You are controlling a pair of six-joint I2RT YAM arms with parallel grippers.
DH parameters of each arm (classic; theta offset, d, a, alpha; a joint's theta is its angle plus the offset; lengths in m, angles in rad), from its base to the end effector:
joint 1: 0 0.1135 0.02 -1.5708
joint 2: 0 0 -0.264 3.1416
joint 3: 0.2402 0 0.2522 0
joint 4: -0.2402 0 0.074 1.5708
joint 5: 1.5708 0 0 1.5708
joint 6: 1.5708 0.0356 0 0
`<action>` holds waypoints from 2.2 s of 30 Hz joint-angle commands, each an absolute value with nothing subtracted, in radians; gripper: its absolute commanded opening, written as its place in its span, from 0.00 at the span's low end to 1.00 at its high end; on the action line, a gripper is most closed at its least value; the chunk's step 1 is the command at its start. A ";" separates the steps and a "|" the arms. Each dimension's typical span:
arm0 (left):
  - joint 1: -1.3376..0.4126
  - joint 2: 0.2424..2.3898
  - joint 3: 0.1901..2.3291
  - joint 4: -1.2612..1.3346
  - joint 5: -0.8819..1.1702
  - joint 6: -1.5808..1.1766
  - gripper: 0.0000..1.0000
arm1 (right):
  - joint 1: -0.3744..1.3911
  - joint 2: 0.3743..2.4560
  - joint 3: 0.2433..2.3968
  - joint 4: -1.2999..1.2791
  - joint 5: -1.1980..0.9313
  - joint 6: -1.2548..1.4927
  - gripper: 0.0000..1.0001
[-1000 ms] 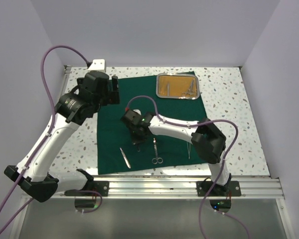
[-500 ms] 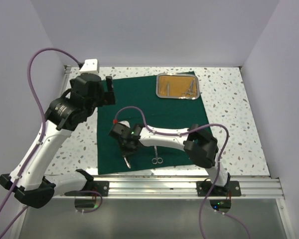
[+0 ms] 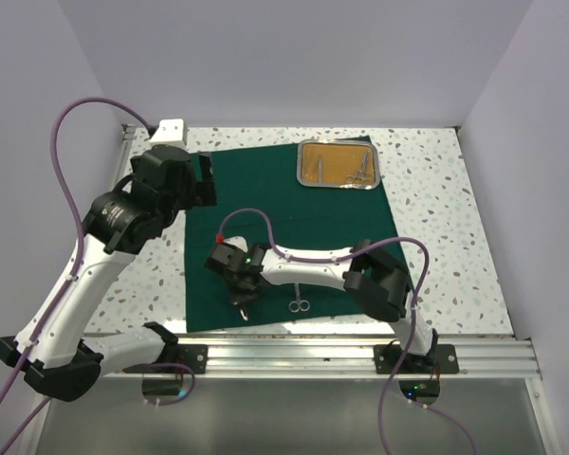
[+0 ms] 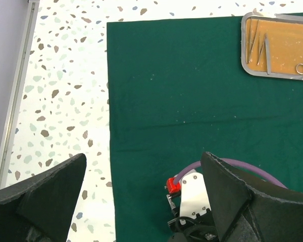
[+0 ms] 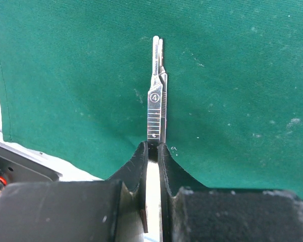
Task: Open and lay out the surgical kit
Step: Place the medical item in the surgical kit, then pick up the medical item from the container.
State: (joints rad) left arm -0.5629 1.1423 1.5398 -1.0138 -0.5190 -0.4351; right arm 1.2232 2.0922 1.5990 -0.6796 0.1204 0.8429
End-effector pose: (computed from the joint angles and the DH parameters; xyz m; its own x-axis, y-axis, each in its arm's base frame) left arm 0.1773 -0.0910 0.4431 -0.4943 -0.1208 -0.8608 -0.0962 0.9918 -0.0840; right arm 0.1532 0.4104 0.1785 -0.8939 -0.2915 -0.3405 -0.3760 0.9012 0.2157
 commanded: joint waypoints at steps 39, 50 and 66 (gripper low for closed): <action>-0.554 1.100 1.428 -0.973 -0.512 -0.494 1.00 | 0.812 1.951 2.008 -0.897 0.250 0.571 0.92; -0.554 1.111 1.447 -1.002 -0.518 -0.489 1.00 | 0.497 2.353 2.489 -0.980 0.178 0.472 0.90; -0.554 1.091 1.355 -1.026 -0.489 -0.511 1.00 | 0.365 2.534 2.505 -0.870 0.190 0.489 0.79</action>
State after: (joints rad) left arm -0.5529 1.0939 1.3594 -1.0267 -0.4927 -0.5129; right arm 0.3550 2.5149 2.4870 -0.9001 0.1898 0.5026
